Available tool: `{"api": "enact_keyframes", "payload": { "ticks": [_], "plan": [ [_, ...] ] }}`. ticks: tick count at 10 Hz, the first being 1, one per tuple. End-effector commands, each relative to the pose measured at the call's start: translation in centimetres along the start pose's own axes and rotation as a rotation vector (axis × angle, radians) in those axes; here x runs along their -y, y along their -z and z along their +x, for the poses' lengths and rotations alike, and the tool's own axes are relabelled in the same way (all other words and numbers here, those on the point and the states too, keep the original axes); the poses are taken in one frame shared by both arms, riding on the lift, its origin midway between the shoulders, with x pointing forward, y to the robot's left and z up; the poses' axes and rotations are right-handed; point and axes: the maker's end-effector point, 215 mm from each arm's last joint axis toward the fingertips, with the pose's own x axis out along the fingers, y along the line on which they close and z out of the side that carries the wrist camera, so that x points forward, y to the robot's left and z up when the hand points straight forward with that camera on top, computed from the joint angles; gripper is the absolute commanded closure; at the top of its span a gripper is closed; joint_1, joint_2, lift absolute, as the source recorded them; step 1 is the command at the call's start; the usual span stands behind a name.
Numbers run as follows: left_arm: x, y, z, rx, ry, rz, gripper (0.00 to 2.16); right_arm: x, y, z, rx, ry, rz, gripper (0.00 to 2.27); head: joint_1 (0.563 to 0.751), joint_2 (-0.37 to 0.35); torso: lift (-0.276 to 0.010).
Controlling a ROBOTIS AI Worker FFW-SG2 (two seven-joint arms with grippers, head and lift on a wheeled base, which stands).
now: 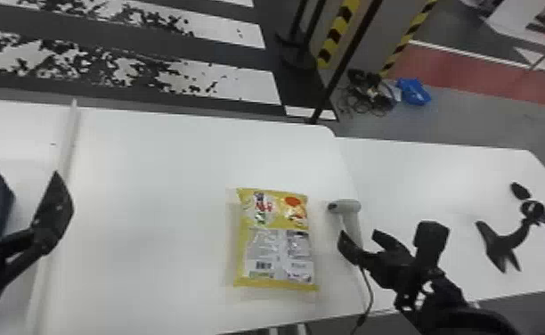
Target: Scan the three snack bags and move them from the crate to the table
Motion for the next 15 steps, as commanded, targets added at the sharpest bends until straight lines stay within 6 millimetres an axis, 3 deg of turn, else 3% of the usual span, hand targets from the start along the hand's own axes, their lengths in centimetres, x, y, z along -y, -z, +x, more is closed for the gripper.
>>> {"api": "enact_keyframes", "payload": {
  "ticks": [1, 4, 5, 6, 7, 9, 11, 13, 15],
  "plan": [
    [0.0, 0.5, -0.3, -0.012, -0.003, -0.002, 0.03, 1.1, 0.8, 1.9, -0.028, 0.013, -0.003, 0.08, 0.695, -0.350, -0.062],
    [-0.3, 1.7, -0.6, -0.038, -0.015, 0.013, 0.03, 2.2, 1.2, 4.9, -0.046, 0.013, 0.002, 0.17, 0.695, -0.350, -0.062],
    [-0.1, 1.7, -0.5, -0.037, -0.013, 0.017, 0.03, 1.9, 1.3, 5.7, -0.059, 0.008, -0.007, 0.58, 0.695, -0.350, -0.062],
    [0.3, 1.7, -0.4, -0.038, -0.007, 0.013, 0.03, 1.7, 1.8, 6.5, -0.083, 0.008, -0.014, 1.56, 0.695, -0.350, -0.062],
    [0.4, 1.7, -0.1, -0.041, -0.003, 0.017, 0.03, 1.3, 2.4, 6.8, -0.107, 0.005, -0.021, 2.07, 0.695, -0.350, -0.062],
    [0.2, 3.5, 0.3, -0.076, -0.005, 0.028, 0.03, 0.7, 2.8, 7.0, -0.115, -0.001, -0.032, 2.22, 0.695, -0.350, -0.062],
    [0.2, 3.6, 0.5, -0.076, -0.001, 0.016, 0.03, 0.7, 2.2, 5.8, -0.083, 0.031, -0.050, 2.24, 0.695, -0.350, -0.062],
    [0.3, 3.5, 0.6, -0.074, 0.011, 0.018, 0.03, -0.5, 0.2, 1.1, -0.015, 0.071, -0.022, 2.24, 0.695, -0.350, -0.062],
    [-0.6, 3.5, 1.1, -0.068, 0.000, 0.006, 0.03, -4.4, -2.5, -4.5, 0.073, 0.037, 0.035, 2.24, 0.695, -0.350, -0.062]
  ]
}}
